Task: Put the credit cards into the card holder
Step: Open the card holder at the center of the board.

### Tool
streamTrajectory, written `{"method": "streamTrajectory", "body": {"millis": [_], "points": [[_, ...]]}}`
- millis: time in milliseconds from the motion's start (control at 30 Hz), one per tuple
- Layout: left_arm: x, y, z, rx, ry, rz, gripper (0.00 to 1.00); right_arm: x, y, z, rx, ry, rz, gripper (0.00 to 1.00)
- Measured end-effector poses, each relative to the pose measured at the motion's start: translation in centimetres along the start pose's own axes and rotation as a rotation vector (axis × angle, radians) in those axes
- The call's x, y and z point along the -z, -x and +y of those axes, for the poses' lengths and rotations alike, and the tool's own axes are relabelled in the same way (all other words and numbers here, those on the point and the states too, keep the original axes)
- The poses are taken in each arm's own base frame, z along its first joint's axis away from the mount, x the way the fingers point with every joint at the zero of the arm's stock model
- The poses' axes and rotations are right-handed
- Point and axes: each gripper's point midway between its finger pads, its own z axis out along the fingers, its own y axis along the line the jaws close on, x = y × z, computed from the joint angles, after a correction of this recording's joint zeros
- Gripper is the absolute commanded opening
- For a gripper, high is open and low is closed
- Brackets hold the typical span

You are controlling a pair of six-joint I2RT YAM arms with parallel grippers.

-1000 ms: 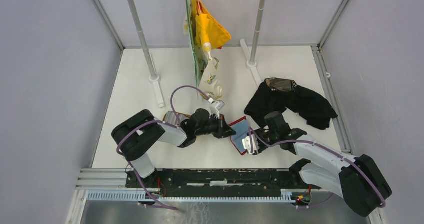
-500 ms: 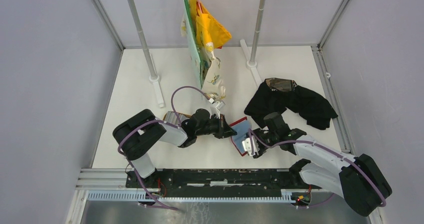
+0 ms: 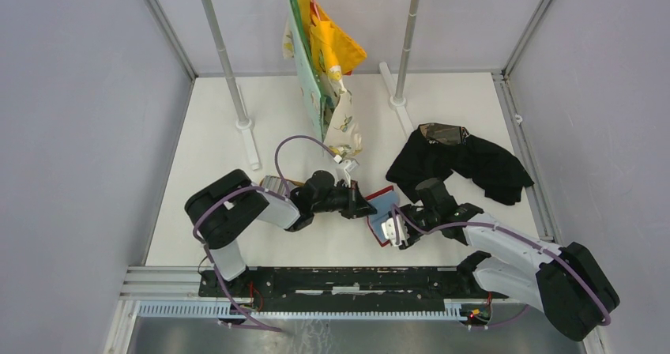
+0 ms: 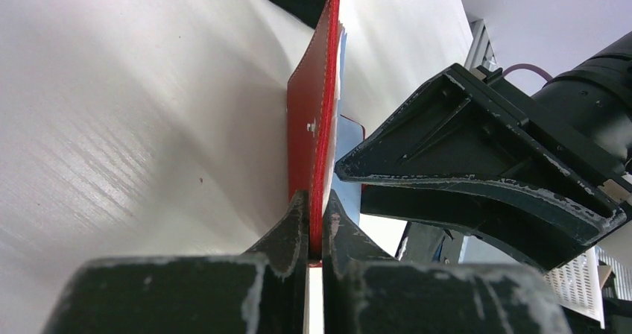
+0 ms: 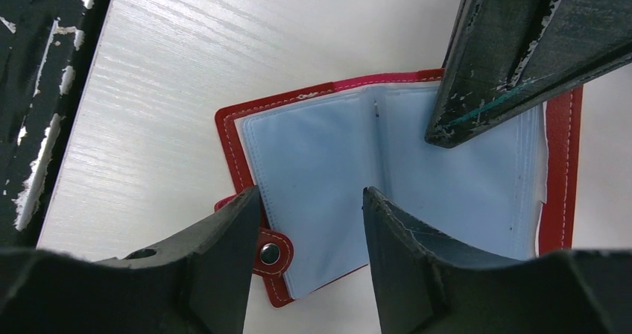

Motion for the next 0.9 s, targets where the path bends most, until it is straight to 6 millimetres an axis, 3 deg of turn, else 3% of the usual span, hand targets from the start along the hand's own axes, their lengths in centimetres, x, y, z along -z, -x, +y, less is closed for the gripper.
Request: {"method": "streamTrajectory", "body": {"millis": [300,500,633,767,900], "points": [[-0.2,-0.2,0.2,0.001,-0.001,0.004,0.02,0.1,-0.2,-0.1,-0.020,-0.009,0.014,0.38],[-0.3,-0.1,0.4,0.003,0.004,0.001,0.02,0.3,-0.1,-0.4,-0.021,-0.027,0.017,0.32],[-0.3,-0.1,0.7,0.004,0.012,-0.002,0.02,0.4,-0.1,-0.5,-0.022,-0.034,0.018,0.31],[-0.4,-0.1,0.9,0.006,0.022,-0.006,0.02,0.4,-0.1,-0.7,-0.022,-0.040,0.019,0.43],[-0.4,-0.1,1.1,0.008,0.028,-0.006,0.02,0.3,-0.2,-0.7,-0.023,-0.042,0.023,0.43]]}}
